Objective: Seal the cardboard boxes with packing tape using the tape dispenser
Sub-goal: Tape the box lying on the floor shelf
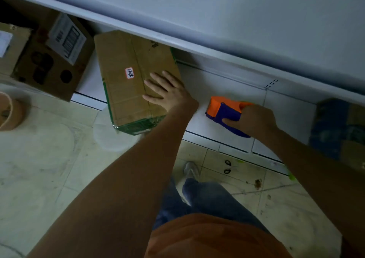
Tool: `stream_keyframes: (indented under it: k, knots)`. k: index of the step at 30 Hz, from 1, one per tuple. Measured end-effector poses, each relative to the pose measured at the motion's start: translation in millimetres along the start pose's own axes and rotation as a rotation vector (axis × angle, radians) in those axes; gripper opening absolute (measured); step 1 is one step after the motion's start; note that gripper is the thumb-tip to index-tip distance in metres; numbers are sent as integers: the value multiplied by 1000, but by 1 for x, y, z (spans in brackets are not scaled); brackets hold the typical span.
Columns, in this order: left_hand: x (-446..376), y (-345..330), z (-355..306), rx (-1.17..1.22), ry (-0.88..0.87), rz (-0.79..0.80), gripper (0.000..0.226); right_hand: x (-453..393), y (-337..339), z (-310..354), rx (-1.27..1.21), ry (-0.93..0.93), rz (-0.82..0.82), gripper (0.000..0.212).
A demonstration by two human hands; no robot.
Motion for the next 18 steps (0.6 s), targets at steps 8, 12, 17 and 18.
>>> stream_keyframes:
  k: [8, 12, 17, 18]
  knots:
    - [-17, -1, -14, 24, 65, -59, 89, 14, 0, -6, -56, 24, -54, 61]
    - [-17, 2, -10, 23, 10, -5, 97, 23, -3, -5, -183, 54, -121, 57]
    - [-14, 6, 34, 134, -252, 10, 99, 42, 2, 4, -277, 172, -265, 62]
    - [-10, 10, 46, 251, -299, 14, 92, 47, 6, 9, -288, 218, -297, 62]
Point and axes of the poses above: each hand's wrist, its own x-axis away from the middle knuckle, its own y-axis out of the back of the hand, z = x × y, the point moved 4 cm from there along -x, towards the middle knuckle, and after that the axes turned 13 degrees about -x, right-handed, at the moved point
